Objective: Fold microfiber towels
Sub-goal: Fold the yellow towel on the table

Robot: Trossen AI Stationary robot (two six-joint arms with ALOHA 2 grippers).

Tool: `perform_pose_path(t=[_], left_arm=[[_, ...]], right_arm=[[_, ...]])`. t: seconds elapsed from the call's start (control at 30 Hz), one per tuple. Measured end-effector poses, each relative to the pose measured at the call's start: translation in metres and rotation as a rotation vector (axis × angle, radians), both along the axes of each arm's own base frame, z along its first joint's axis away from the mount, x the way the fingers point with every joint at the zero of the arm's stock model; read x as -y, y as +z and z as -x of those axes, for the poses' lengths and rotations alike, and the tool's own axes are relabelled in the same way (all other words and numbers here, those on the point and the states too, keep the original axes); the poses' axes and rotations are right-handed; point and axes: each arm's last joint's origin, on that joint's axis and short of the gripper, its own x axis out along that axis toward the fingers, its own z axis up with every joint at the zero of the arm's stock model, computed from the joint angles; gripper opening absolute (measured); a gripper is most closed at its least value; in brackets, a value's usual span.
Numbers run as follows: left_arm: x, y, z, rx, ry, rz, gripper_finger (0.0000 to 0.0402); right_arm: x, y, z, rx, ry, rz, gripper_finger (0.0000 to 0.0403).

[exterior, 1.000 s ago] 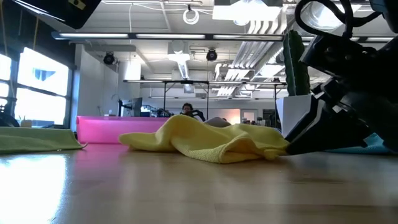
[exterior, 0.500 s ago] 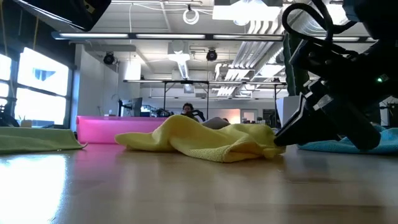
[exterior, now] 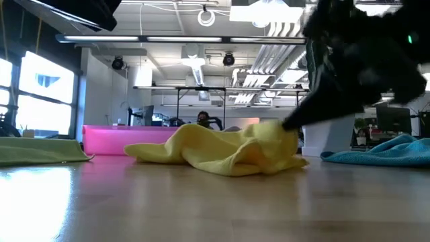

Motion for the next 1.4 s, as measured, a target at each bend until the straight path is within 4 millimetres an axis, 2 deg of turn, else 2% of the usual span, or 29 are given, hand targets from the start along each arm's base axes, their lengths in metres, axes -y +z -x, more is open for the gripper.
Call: perform_pose_path(t=[0.13, 0.3, 0.57, 0.73, 0.9, 1.2, 1.4], left_arm=[[0.001, 0.002, -0.003, 0.038, 0.004, -0.023, 0.0049], [0.005, -0.006, -0.012, 0.083, 0.044, -0.042, 0.0052], [0.008, -0.026, -0.029, 0.175, 0.183, -0.216, 0.0093], [0.006, -0.032, -0.044, 0.286, 0.314, -0.230, 0.0121], [0.005, -0.039, -0.056, 0.331, 0.319, -0.243, 0.0141], [0.014, -0.052, -0.068, 0.345, 0.162, -0.300, 0.0148], [0.015, -0.065, -0.070, 0.298, 0.115, -0.391, 0.0149]], right_arm=[[-0.008, 0.038, -0.013, 0.040, 0.064, 0.013, 0.0001], [-0.010, 0.078, -0.029, 0.019, 0.078, 0.046, 0.0001], [0.003, 0.130, -0.048, -0.028, 0.034, 0.085, 0.0000], [0.017, 0.153, -0.058, -0.020, 0.013, 0.111, 0.0000], [0.033, 0.176, -0.069, -0.015, 0.030, 0.117, 0.0000], [0.068, 0.226, -0.077, 0.020, -0.038, 0.134, 0.0000], [0.092, 0.250, -0.081, 0.081, -0.115, 0.125, 0.0000]])
